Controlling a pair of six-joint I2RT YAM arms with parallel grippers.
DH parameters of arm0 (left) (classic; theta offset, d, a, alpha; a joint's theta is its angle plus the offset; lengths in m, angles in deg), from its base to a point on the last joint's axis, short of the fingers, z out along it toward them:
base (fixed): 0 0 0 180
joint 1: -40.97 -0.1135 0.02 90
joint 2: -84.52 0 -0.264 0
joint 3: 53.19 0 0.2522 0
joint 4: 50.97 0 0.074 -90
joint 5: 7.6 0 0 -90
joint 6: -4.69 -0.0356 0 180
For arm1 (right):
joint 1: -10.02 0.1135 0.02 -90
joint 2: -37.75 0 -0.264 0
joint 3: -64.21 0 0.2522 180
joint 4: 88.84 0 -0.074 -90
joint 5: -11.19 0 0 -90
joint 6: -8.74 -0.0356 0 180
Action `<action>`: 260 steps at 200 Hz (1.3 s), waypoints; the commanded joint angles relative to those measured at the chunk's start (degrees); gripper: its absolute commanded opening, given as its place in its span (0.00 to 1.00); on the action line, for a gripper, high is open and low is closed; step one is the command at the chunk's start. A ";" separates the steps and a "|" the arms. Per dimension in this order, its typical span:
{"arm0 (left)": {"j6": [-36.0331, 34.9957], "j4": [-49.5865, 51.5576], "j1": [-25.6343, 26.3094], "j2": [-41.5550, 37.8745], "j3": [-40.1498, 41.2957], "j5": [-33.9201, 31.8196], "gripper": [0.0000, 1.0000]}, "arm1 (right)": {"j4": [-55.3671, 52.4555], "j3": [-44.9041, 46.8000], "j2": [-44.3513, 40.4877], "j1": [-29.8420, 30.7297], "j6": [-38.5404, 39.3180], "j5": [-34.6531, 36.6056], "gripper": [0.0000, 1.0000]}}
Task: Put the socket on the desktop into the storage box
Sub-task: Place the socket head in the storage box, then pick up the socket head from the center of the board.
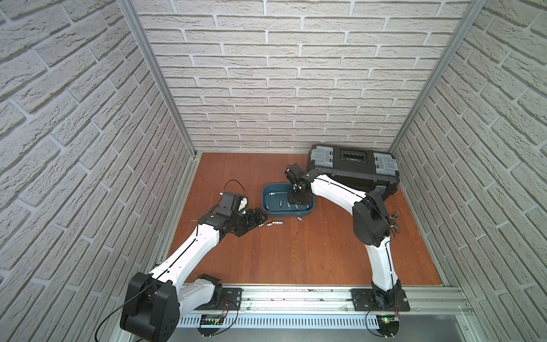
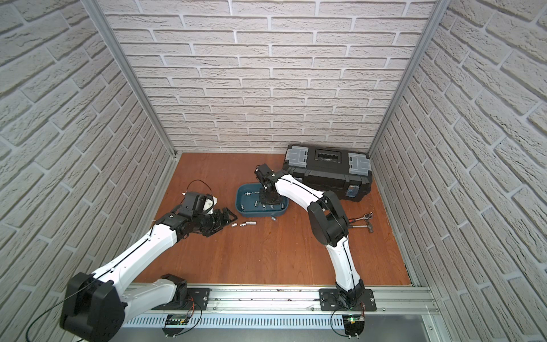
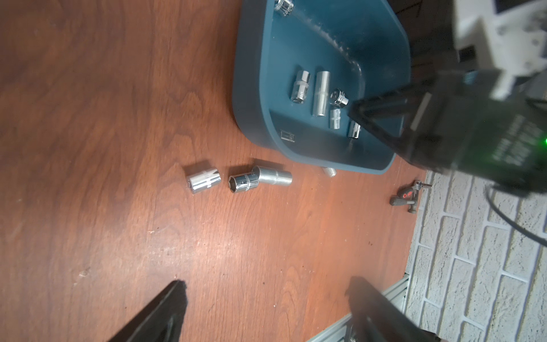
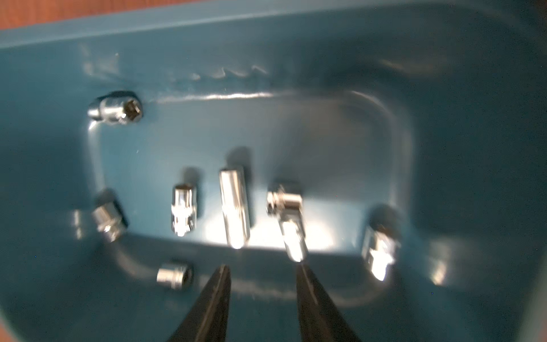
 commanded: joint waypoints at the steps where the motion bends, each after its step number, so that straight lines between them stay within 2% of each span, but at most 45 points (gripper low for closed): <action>1: -0.47 -1.64 -0.38 -0.08 0.91 0.61 0.90 | 1.99 4.31 -8.20 1.70 -0.17 2.54 0.44; 59: -0.48 -2.00 -0.43 -0.17 1.50 0.73 0.90 | 5.74 17.24 -19.22 4.63 -0.97 5.44 0.49; 108: 0.21 -3.05 -0.31 -0.44 3.02 0.99 0.90 | 12.95 28.12 -23.98 6.74 -3.62 6.94 0.52; 151: 0.43 -3.31 -0.26 -1.08 3.60 0.76 0.90 | 20.23 33.14 -21.73 8.83 -4.07 10.06 0.53; 182: 0.60 -3.31 -0.26 -1.10 4.21 0.64 0.90 | 23.89 33.55 -19.34 9.79 -5.01 11.69 0.54; 260: 0.89 -3.26 -0.23 -1.96 5.15 0.46 0.90 | 21.97 30.25 -13.45 9.98 -8.63 15.40 0.53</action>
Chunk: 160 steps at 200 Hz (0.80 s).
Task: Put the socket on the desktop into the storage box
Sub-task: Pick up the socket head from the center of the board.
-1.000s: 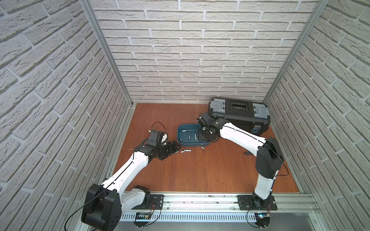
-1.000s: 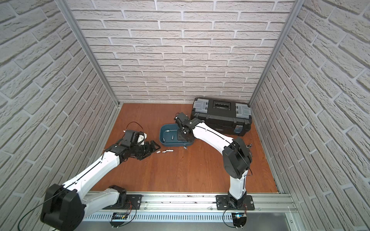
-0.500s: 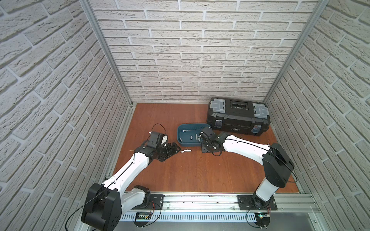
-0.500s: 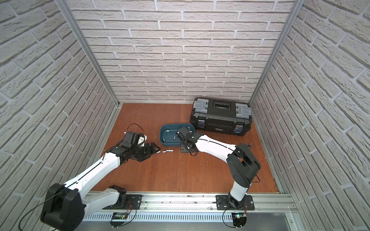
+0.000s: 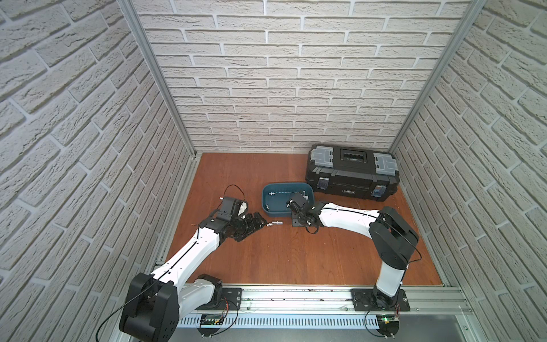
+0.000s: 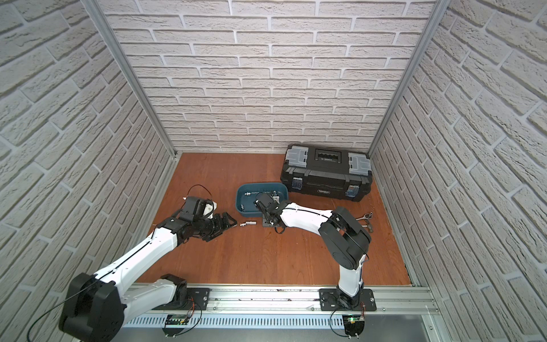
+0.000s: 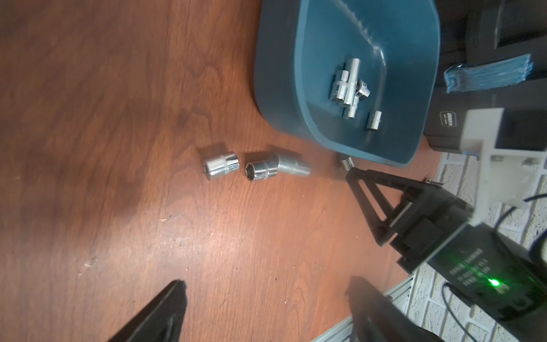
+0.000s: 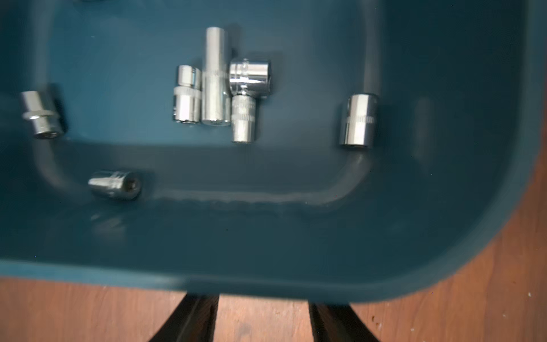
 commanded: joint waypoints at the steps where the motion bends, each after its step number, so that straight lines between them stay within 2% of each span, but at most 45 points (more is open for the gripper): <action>1: -0.04 -1.61 -0.22 -1.07 0.98 0.16 0.90 | 0.70 -1.31 0.73 0.45 -2.30 2.60 0.53; 160: 0.21 -2.14 -0.17 -0.89 1.93 0.33 0.90 | 0.84 -4.21 6.03 0.38 -5.59 4.89 0.44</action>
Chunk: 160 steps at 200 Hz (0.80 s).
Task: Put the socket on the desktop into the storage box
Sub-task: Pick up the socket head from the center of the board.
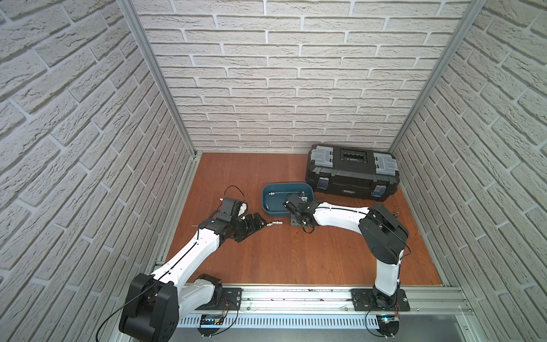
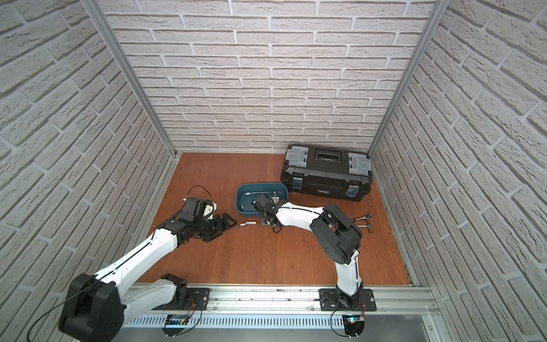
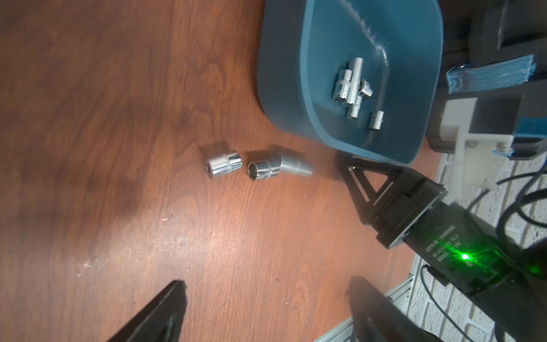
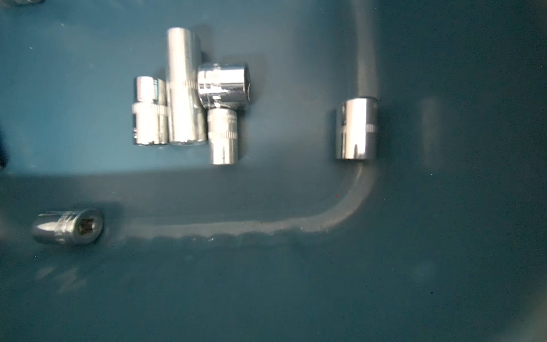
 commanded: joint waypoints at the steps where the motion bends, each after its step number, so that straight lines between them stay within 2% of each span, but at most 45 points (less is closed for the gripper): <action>1: -0.20 -1.21 -0.20 -0.75 0.81 0.33 0.90 | 0.63 -1.83 1.50 0.31 -2.30 2.08 0.43; 160: 0.00 -1.37 -0.24 -0.72 0.99 0.42 0.90 | -0.76 0.25 0.89 -0.05 -4.40 5.46 0.34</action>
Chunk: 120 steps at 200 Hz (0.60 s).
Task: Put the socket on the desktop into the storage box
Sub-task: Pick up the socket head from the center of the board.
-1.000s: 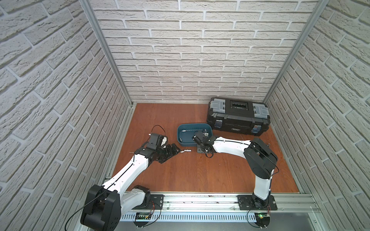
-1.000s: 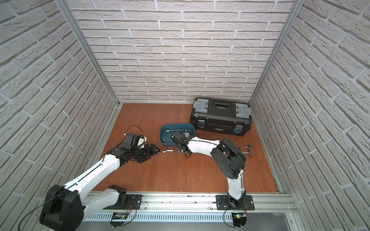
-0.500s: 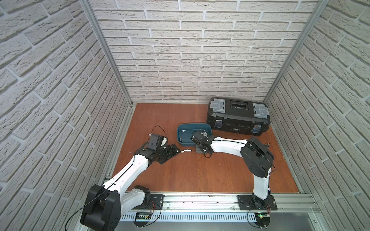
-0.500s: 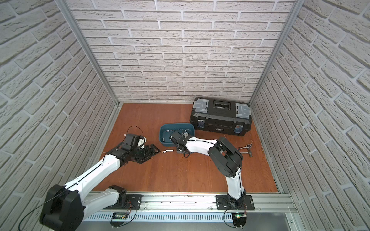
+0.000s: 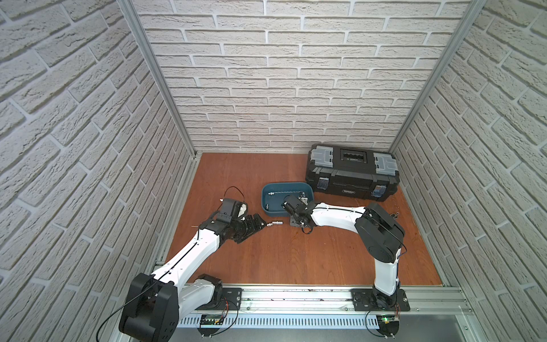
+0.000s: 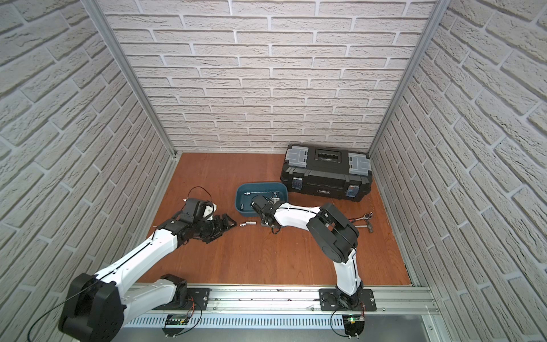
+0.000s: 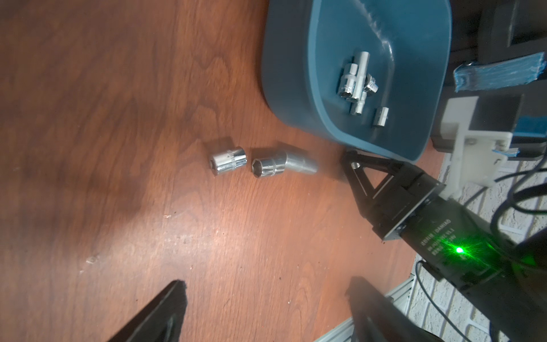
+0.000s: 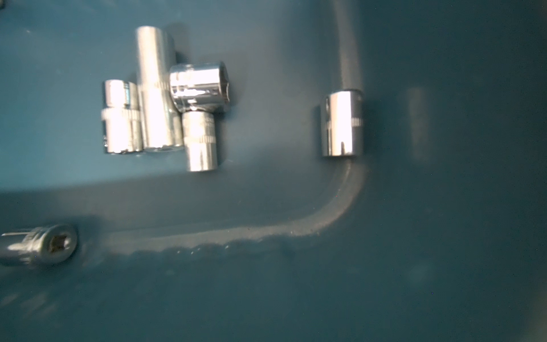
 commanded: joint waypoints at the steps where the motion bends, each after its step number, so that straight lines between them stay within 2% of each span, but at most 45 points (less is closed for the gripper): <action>1: -0.08 -1.36 -0.24 -0.74 0.55 0.40 0.90 | -0.37 0.91 -0.81 -0.09 -1.38 2.71 0.34; 55: -0.09 -1.74 -0.19 -0.23 0.51 0.44 0.90 | -0.57 2.71 -2.87 -0.11 -1.69 3.47 0.37; 120: -0.10 -1.58 0.11 -0.07 0.28 0.50 0.90 | -1.53 0.06 -1.78 -0.35 -0.48 4.10 0.40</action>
